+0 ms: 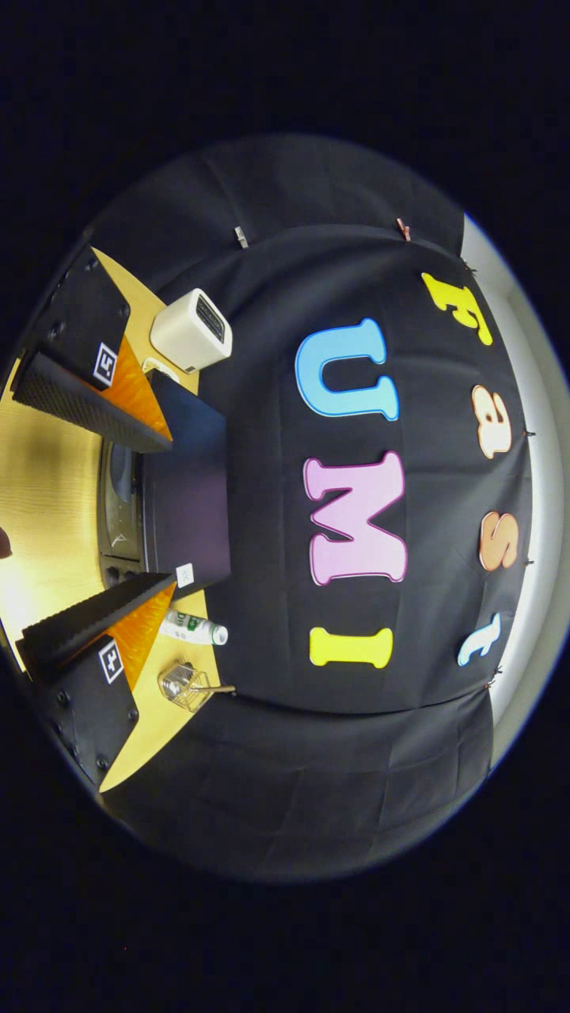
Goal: Open the toaster oven, put the food inside, and close the toaster oven door.
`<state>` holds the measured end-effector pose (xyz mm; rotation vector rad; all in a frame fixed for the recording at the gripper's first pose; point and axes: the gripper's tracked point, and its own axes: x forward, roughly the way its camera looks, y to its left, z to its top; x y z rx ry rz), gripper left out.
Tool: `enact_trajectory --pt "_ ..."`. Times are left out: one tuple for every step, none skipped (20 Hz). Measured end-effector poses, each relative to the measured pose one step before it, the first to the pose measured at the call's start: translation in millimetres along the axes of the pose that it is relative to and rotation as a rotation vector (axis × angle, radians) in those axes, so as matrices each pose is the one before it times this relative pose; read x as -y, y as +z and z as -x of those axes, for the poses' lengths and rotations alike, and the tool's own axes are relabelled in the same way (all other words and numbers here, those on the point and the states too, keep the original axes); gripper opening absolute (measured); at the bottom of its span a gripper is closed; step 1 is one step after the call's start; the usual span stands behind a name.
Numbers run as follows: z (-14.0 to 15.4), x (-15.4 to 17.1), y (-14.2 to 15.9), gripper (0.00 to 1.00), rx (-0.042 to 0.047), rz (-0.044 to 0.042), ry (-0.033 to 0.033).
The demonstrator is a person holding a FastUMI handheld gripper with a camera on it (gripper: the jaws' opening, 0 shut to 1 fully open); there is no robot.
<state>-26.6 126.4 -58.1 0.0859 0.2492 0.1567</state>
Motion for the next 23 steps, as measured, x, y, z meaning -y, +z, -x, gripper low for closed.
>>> enact_trajectory --pt "3.15 5.76 11.21 0.99 0.02251 0.01171 -0.00522" --pt "4.33 6.71 10.36 0.99 0.02485 0.01557 -0.00584" --pt "3.3 7.38 11.01 0.99 0.02245 0.01333 -0.00555" --pt "-35.24 7.45 4.81 0.99 0.0287 0.00879 -0.0059" --pt "2.95 7.19 9.87 0.99 0.02068 0.00529 -0.00867" --pt "3.0 8.64 9.13 0.99 0.02398 0.00617 -0.0104" --pt "1.92 6.65 7.04 0.99 0.01574 0.00356 -0.00864" --pt "2.8 6.23 3.69 0.99 0.00819 0.00257 -0.00856" --pt "2.7 5.47 3.74 0.99 0.00976 0.00412 -0.00762" --pt "2.31 6.51 2.7 0.99 0.00789 -0.00114 -0.00834" --pt "2.5 5.07 3.94 0.99 0.00923 -0.00457 -0.01005" --pt "2.86 5.0 4.0 0.99 0.01293 -0.00649 -0.00651" --pt "1.92 3.39 2.99 0.99 0.00788 -0.00493 -0.00444" --pt "2.06 3.92 3.56 0.99 0.00915 -0.00374 -0.00574" --pt "1.39 3.19 2.19 0.99 0.0055 -0.00064 -0.00273" --pt "1.08 2.69 2.67 0.99 0.00322 -0.00054 -0.0011" --pt "-0.42 1.63 2.27 0.99 0.00679 0.00298 -0.00191" --pt "0.95 0.78 2.43 0.99 0.00643 0.00546 0.00157" --pt "1.51 1.07 2.09 0.99 0.00252 0.00084 -0.00112" --pt "0.46 0.1 0.75 0.99 -0.00036 -0.0034 0.00005" --pt "-0.01 -0.67 -1.5 0.99 -0.00242 -0.00273 0.00219" --pt "0.85 0.87 -1.42 0.99 -0.00321 0.00068 -0.00159" --pt "0.4 -0.54 -0.47 0.99 -0.00212 -0.00009 0.00116"
